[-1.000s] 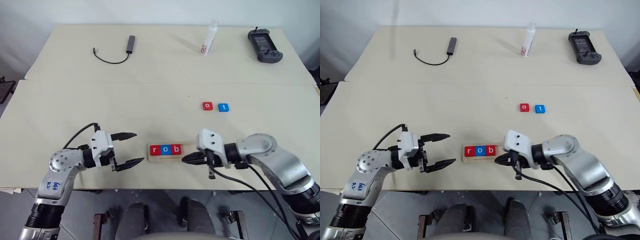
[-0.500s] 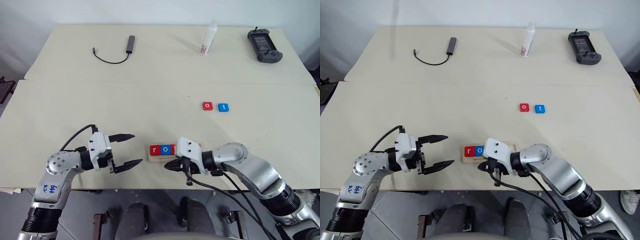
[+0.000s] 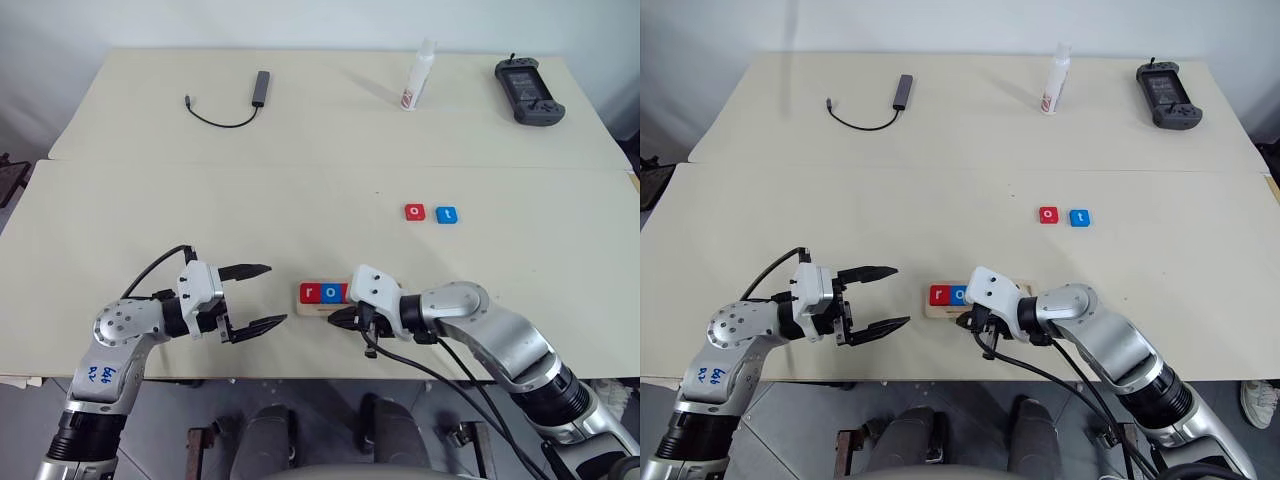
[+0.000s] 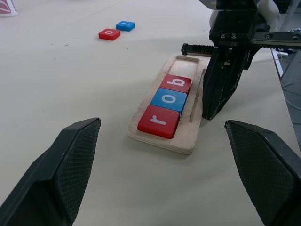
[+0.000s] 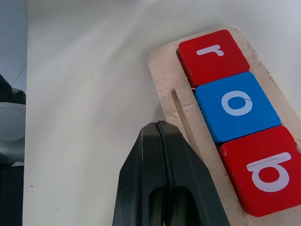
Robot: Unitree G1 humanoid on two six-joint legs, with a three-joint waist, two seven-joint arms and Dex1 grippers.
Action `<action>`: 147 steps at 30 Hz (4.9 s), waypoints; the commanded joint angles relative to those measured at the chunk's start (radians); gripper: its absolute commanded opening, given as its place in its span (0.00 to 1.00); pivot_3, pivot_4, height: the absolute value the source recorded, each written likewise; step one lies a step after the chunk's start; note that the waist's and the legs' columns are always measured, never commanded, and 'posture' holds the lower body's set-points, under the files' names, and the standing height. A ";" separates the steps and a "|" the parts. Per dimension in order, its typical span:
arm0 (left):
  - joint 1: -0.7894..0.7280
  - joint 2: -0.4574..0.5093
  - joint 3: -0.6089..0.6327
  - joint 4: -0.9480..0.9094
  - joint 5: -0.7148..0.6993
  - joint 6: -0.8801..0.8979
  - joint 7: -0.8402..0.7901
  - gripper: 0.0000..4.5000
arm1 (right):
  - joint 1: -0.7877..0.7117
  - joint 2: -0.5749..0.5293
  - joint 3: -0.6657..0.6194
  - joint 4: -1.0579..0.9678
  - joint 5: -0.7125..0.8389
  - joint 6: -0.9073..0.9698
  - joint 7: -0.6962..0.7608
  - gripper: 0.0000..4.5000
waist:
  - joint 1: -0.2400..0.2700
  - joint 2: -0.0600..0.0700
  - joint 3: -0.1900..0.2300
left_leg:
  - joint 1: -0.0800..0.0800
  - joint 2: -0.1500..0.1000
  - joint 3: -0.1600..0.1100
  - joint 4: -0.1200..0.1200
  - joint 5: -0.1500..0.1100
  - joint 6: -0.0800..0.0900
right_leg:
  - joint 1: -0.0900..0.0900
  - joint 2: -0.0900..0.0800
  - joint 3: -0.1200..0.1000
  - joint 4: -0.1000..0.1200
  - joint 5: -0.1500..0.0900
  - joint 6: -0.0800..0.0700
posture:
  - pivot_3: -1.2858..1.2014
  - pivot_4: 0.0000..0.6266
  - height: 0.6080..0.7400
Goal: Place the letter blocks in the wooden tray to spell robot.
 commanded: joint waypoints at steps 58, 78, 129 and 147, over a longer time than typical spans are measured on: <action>-0.050 -0.056 -0.035 0.038 0.001 -0.044 0.016 1.00 | -0.305 -0.075 -0.446 0.607 -0.030 0.032 -0.271 0.99 | 0.001 0.002 -0.001 | -0.001 0.000 0.002 -0.001 0.000 0.000 | -0.002 0.000 0.001 0.001 0.000 0.000 | 0.52 0.24 1.00; -0.021 -0.046 -0.020 -0.005 -0.007 -0.033 0.043 1.00 | -0.387 0.174 -0.423 0.624 -0.094 0.179 -0.512 0.99 | -0.005 0.002 -0.001 | -0.001 0.000 0.002 -0.001 0.000 0.000 | -0.002 0.000 0.001 0.001 0.000 0.000 | 0.52 0.24 1.00; -0.029 -0.051 -0.034 0.001 -0.007 -0.026 0.041 1.00 | -0.304 0.295 -0.469 0.523 -0.117 0.215 -0.632 0.79 | -0.015 0.003 -0.001 | 0.000 0.000 0.003 -0.002 0.000 0.000 | -0.003 0.001 0.002 0.001 0.000 0.000 | 0.52 0.24 1.00; -0.138 -0.109 -0.118 0.087 -0.008 -0.043 -0.054 1.00 | -0.009 0.243 -0.664 -0.190 -0.020 0.629 -0.640 0.32 | 0.002 0.003 -0.001 | -0.001 0.000 0.002 -0.003 0.000 0.000 | -0.003 0.001 0.001 0.001 0.000 0.000 | 0.52 0.24 1.00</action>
